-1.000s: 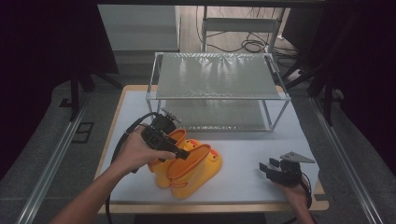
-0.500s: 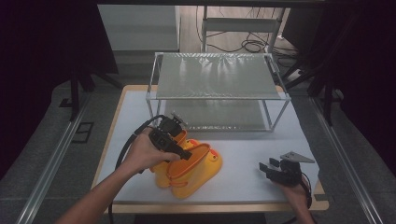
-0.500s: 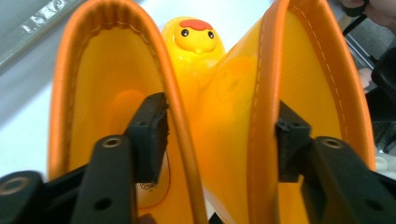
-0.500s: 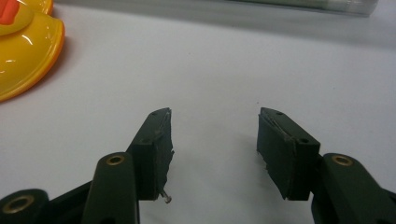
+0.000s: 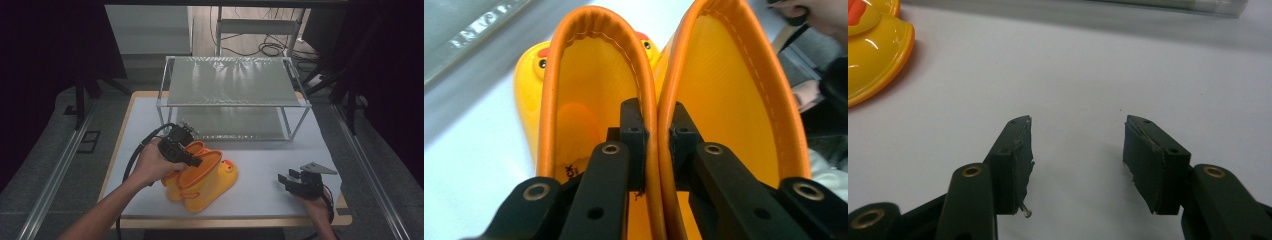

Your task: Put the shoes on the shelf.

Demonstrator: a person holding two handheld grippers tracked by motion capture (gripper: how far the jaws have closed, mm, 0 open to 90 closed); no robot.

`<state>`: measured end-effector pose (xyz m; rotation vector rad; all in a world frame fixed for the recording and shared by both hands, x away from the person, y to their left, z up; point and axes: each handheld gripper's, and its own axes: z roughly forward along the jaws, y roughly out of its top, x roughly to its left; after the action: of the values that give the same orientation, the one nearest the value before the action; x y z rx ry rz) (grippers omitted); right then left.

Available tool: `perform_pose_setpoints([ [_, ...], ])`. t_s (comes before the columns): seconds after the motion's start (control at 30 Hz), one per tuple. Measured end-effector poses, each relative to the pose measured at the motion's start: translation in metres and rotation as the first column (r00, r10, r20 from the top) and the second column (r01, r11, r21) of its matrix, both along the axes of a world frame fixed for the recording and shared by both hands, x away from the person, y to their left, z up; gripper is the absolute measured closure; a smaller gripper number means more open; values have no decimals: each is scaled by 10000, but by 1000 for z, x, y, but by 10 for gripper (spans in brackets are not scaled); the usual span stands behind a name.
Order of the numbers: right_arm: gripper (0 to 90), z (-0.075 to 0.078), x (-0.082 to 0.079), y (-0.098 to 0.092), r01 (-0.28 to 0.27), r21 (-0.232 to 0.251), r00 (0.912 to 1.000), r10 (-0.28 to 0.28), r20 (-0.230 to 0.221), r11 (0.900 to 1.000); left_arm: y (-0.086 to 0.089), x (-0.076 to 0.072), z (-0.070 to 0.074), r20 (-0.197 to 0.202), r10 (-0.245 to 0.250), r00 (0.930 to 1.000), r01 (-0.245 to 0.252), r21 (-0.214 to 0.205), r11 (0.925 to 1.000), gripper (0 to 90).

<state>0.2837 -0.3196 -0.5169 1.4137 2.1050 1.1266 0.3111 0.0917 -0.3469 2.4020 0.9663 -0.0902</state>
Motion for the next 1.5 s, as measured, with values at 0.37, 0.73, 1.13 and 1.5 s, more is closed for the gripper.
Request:
perform_pose_setpoints([
  [0.37,449,0,1,-3,19,20,10000,-19,28,10000,11,13,1,-724,65,9974,-161,-1322,9911,821],
  [0.73,450,2,0,-7,209,135,9998,-210,63,9997,-8,14,34,-565,-332,9979,204,-2142,9766,820],
  [1.13,454,2,1,-10,295,131,9996,-295,43,9995,-24,18,62,-171,-459,9988,411,-2146,9758,821],
  [1.5,453,2,1,-11,341,168,9994,-342,38,9993,-33,22,92,143,-540,9984,558,-2298,9716,822],
])
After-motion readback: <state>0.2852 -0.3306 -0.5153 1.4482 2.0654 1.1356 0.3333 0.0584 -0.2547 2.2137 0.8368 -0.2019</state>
